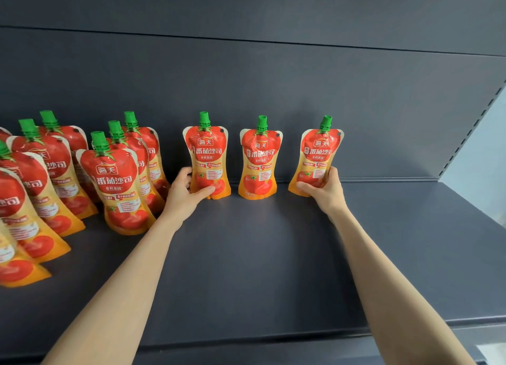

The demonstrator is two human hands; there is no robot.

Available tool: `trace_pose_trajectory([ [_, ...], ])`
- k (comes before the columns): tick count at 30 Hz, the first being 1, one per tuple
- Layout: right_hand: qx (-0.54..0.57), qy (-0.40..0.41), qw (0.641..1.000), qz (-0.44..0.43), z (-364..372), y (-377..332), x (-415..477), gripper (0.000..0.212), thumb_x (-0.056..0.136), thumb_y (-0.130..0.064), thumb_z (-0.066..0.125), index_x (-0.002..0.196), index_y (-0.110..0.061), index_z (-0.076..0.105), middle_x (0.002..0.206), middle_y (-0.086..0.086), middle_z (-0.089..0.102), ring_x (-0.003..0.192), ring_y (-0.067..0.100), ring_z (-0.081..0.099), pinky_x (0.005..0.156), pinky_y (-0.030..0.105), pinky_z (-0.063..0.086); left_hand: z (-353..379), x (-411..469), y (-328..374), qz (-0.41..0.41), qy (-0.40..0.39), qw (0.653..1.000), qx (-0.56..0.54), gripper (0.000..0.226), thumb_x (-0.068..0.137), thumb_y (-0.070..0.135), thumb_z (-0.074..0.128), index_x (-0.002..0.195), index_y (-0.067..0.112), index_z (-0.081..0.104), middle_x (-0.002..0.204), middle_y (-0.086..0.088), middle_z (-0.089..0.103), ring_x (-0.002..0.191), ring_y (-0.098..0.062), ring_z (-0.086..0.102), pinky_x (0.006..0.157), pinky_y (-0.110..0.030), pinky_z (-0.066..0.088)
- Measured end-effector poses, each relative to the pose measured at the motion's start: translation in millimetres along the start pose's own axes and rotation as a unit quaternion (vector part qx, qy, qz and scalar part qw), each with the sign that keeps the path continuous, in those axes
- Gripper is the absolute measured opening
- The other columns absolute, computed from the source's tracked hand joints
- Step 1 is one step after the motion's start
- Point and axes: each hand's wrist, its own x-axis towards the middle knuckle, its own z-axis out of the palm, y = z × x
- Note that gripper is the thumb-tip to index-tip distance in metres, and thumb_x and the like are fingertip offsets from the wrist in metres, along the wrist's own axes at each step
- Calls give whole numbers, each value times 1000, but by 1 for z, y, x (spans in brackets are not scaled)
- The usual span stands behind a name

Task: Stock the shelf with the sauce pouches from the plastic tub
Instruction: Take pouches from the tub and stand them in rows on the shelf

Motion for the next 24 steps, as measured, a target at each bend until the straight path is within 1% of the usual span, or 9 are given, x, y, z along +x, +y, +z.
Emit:
trace_pose_trajectory([
  [2, 2, -11, 1000, 7, -1, 0, 5, 58, 71, -17, 82, 115, -19, 45, 114, 1, 60, 101, 18, 60, 85, 30, 51, 0, 0, 0, -2, -5, 1000, 0, 65, 77, 26, 76, 131, 21, 40, 129, 0, 55, 116, -18, 54, 95, -37, 46],
  [5, 18, -27, 999, 11, -3, 2, 9, 53, 70, -12, 82, 112, -18, 49, 112, 2, 63, 104, 22, 62, 89, 35, 52, 0, -1, -1, 6, -11, 1000, -5, 57, 78, 24, 75, 126, 22, 43, 124, 3, 56, 114, -17, 55, 92, -34, 47],
  [10, -3, -54, 999, 5, 0, 4, 8, 56, 74, -15, 80, 120, -16, 48, 121, 5, 62, 109, 24, 60, 97, 43, 50, -1, 0, 0, 2, -15, 1000, -1, 52, 80, 22, 73, 123, 22, 44, 127, 0, 56, 113, -15, 55, 95, -38, 47],
  [14, -1, -65, 998, 4, -1, 5, 8, 57, 76, -14, 79, 122, -15, 46, 123, 6, 61, 111, 24, 59, 99, 46, 48, -2, 1, 1, 3, -21, 1000, -5, 47, 82, 21, 71, 121, 23, 44, 126, 0, 57, 115, -17, 55, 97, -40, 47],
  [19, -16, -70, 997, 7, 1, 4, 6, 60, 79, -17, 76, 128, -12, 41, 127, 8, 57, 115, 24, 57, 101, 46, 47, -2, 0, 1, 1, -28, 1000, -3, 49, 84, 20, 69, 125, 21, 43, 129, -1, 55, 118, -18, 54, 99, -42, 46],
  [21, -24, -70, 997, 9, 1, 3, 6, 62, 79, -20, 75, 129, -13, 39, 128, 6, 56, 115, 22, 56, 100, 42, 47, -2, -1, 1, 0, -32, 999, -4, 50, 84, 20, 69, 127, 21, 42, 130, -2, 55, 119, -19, 53, 99, -42, 45],
  [24, -37, -64, 997, 13, -1, 2, 4, 64, 78, -23, 77, 128, -14, 39, 127, 4, 56, 109, 18, 56, 94, 35, 48, -1, -2, 3, -10, -31, 999, 5, 54, 85, 22, 68, 130, 20, 39, 133, -2, 53, 121, -19, 51, 101, -43, 44],
])
